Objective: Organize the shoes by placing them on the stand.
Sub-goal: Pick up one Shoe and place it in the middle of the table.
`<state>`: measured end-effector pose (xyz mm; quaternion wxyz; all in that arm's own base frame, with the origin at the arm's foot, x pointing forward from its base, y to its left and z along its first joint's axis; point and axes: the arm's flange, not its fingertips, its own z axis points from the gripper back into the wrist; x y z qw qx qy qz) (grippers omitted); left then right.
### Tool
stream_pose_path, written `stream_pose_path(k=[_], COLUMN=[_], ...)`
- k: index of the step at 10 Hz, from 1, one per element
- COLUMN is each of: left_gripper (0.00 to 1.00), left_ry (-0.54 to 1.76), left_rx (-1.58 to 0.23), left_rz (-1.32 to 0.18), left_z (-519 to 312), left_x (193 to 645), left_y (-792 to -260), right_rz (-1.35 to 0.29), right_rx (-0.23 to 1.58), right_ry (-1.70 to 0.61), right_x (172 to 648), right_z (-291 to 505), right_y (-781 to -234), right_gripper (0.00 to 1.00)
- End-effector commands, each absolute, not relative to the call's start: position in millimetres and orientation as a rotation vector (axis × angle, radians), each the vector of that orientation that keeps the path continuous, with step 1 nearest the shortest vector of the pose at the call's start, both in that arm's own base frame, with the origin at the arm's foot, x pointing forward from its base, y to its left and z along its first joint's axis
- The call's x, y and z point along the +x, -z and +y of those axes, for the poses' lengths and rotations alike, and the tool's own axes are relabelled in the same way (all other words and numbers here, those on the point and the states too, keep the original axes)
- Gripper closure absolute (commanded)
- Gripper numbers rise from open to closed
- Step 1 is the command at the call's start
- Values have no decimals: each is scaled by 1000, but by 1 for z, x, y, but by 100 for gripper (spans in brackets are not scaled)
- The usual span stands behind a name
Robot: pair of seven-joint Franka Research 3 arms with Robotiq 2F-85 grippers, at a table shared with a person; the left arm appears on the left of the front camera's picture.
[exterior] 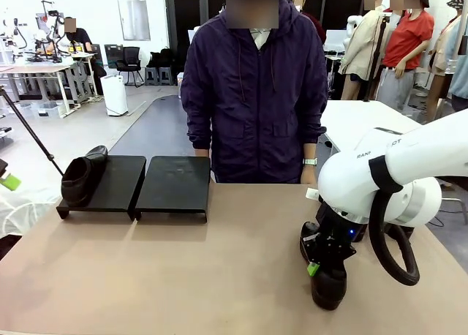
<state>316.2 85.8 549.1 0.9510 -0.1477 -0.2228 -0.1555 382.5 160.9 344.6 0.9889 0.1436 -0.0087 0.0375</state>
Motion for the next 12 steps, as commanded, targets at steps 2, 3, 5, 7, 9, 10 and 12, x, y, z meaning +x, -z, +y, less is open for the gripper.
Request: stream_pose_path(k=[2, 3, 5, 7, 9, 10, 12], left_gripper=[0, 0, 0, 0, 0, 0, 0], left_ry=[311, 311, 311, 311, 311, 311, 311], left_rx=[-311, -311, -311, -311, -311, -311, -311], left_rz=[-466, -466, -466, -466, -466, -466, -466], left_z=[85, 85, 85, 85, 85, 85, 85], left_x=[317, 317, 317, 317, 317, 317, 317], left_y=[-549, -549, -549, -549, -549, -549, -549], right_rz=[-127, -144, -139, -66, -138, -138, -106], right_rx=[205, 187, 211, 299, 213, 213, 224], right_ry=[10, 34, 54, 60, 29, 29, 32], right_x=[356, 341, 305, 273, 305, 305, 292], right_z=[136, 128, 123, 125, 124, 124, 123], right_y=[-416, -451, -496, -512, -498, -498, -501], right_gripper=[100, 100, 100, 100, 100, 100, 100])
